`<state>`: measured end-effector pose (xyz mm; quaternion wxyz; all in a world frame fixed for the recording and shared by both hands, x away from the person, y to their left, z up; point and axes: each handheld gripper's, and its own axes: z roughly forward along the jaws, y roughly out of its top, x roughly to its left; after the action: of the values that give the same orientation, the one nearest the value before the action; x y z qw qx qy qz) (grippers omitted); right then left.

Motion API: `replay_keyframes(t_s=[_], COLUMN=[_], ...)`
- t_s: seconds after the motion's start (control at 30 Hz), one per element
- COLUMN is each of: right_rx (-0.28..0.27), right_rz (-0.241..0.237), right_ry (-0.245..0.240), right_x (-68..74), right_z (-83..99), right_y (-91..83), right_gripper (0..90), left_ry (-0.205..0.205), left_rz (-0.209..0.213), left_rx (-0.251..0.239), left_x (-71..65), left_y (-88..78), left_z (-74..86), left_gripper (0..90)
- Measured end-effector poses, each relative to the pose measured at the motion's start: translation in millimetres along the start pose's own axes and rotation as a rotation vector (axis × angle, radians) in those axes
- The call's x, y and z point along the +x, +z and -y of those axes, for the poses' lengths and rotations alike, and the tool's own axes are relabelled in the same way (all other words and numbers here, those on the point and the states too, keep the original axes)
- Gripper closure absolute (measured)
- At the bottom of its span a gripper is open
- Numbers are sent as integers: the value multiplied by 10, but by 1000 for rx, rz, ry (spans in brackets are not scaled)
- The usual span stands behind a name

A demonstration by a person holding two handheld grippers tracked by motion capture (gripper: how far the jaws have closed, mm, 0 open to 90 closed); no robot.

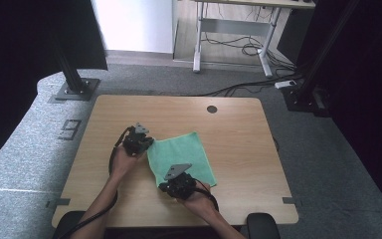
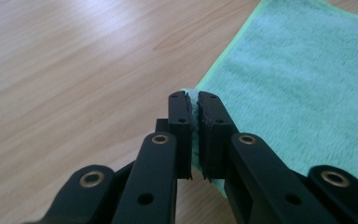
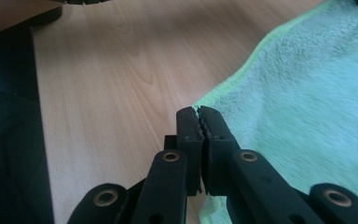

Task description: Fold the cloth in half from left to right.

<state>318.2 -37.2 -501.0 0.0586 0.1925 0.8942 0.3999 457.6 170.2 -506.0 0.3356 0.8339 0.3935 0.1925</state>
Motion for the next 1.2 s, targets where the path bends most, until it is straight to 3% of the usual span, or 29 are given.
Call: replay_keyframes(t_s=[0.5, 0.77, 1.2], right_rx=[-21, -27, -32], right_rz=[101, 134, 174], right_ry=[94, 128, 167], right_x=[-328, -445, -560], right_z=[332, 460, 637], right_y=[-382, -556, -779], right_gripper=[865, 865, 864], left_ry=[112, 136, 205], left_rz=[-11, -3, 6], left_rx=[31, 24, 54], left_x=[-311, -456, -717], left_y=[267, 382, 598], left_z=[-490, -639, -851], left_gripper=[838, 835, 834])
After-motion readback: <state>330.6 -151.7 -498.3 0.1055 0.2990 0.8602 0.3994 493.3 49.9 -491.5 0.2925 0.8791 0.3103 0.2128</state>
